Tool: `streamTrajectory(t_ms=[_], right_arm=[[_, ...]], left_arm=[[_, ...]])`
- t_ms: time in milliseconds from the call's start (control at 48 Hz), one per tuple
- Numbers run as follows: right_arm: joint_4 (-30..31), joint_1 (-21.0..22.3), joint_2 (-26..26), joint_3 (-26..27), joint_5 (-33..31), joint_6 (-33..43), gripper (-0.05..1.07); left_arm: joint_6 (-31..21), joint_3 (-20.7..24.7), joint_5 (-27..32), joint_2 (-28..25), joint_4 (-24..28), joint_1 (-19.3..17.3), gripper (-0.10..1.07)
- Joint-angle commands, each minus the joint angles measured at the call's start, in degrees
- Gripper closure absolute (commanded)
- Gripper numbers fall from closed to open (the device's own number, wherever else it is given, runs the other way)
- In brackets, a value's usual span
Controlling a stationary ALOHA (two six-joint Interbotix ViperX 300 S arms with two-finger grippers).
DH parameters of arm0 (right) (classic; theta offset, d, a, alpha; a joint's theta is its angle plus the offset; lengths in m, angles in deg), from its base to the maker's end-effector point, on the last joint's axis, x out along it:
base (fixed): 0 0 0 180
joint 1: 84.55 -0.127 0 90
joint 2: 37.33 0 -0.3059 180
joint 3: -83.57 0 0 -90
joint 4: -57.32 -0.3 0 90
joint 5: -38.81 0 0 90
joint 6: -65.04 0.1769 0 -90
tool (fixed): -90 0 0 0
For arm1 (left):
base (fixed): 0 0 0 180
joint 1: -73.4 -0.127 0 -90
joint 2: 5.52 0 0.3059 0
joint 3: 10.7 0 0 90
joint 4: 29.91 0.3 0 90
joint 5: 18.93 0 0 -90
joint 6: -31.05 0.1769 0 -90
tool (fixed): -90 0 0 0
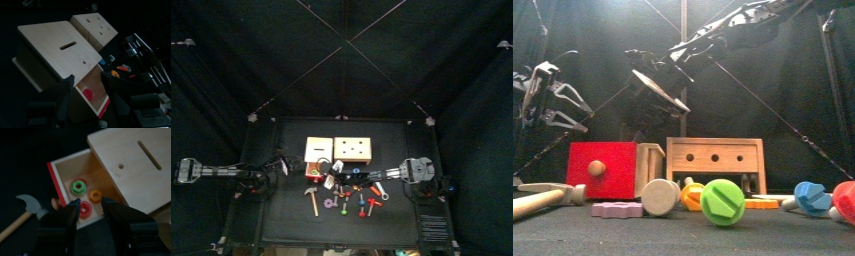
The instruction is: Grab blue nut
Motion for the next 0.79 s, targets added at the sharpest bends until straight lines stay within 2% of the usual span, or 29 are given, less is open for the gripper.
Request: streamTrajectory(t_ms=[0,125,354,542,771], right_arm=[[-1.0,-1.1,-6.5,-2.5,-0.3,0.1,0.25],[-2.7,-2.5,-10.3,-7.6,-0.6,0.6,0.25],[-9.6,-2.7,-12.9,-15.3,-2.5,0.9,0.25],[-14.6,-2.2,-13.4,-18.5,-3.8,0.9,0.24],[-16.2,-0.3,-12.8,-19.9,-6.5,1.0,0.20]], left_arm=[[0.0,0.8,-0.2,0.0,0.0,-0.1,0.13],[0.0,1.2,-0.2,0.0,-0.2,-0.1,0.13],[0.0,1.5,-0.2,0.3,-0.1,0.2,0.13],[0.0,1.5,-0.2,0.5,-0.1,0.2,0.13],[0.0,1.1,-0.2,0.4,-0.1,0.1,0.13]])
